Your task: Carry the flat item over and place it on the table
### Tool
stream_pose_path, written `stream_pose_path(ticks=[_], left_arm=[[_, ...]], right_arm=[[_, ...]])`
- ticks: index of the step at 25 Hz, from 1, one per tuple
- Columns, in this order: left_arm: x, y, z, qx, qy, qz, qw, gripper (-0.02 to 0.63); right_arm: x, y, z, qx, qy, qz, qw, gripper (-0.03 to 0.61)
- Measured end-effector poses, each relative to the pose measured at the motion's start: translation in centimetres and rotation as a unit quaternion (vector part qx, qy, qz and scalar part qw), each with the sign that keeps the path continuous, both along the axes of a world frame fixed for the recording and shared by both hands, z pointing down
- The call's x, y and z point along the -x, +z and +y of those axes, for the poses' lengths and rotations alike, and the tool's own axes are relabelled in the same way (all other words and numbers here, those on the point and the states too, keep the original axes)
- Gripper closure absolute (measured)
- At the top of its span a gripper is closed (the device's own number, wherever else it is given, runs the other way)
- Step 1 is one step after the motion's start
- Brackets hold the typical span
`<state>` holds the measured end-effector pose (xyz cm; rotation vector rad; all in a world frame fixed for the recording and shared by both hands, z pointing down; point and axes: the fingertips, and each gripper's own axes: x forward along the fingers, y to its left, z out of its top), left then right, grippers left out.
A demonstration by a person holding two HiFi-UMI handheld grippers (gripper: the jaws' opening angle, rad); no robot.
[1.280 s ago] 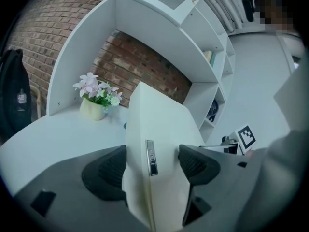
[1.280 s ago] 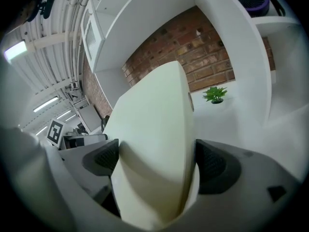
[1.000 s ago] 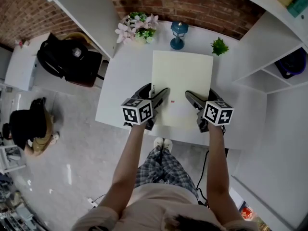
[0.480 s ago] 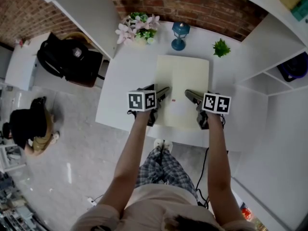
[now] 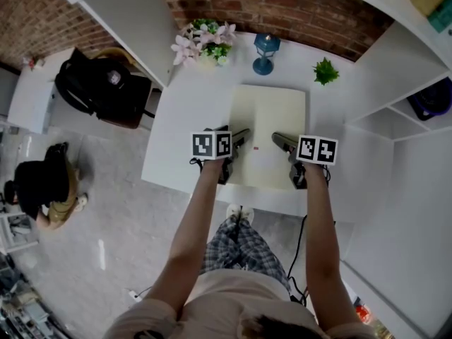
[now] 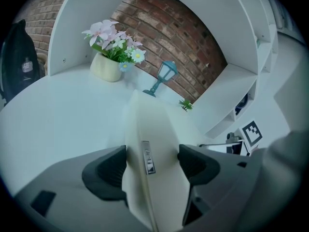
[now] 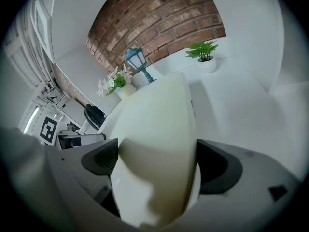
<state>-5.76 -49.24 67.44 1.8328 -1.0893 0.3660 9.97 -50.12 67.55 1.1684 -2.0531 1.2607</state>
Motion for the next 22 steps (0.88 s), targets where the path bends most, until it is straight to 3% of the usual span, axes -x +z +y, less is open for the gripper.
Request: stream_pose_path(ticks=[6, 12, 13, 17, 22], left_arm=[[0.5, -0.5, -0.2, -0.014, 0.0, -0.015, 0.9998, 0.282], [2.0, -2.7, 0.7, -0.053, -0.003, -0.046, 0.9975, 0.284], [2.3, -3.5, 0.8, -0.068, -0.006, -0.051, 0.9964, 0.284], [2.9, -8.5, 1.5, -0.15, -0.006, -0.058, 0.987, 0.342], [2.9, -16.0, 3.2, -0.256, -0.011, -0.05, 0.9653, 0.44]], right_arm=[[-0.3, -0.6, 0.0, -0.023, 0.005, -0.013, 1.0, 0.077], [-1.8, -3.8, 0.3, -0.086, 0.02, -0.012, 0.996, 0.098], [-2.2, -4.8, 0.4, -0.104, 0.023, -0.015, 0.994, 0.105], [-4.0, -9.7, 1.3, -0.195, 0.04, -0.026, 0.98, 0.23], [-4.9, -16.2, 4.2, -0.313, 0.03, -0.009, 0.949, 0.33]])
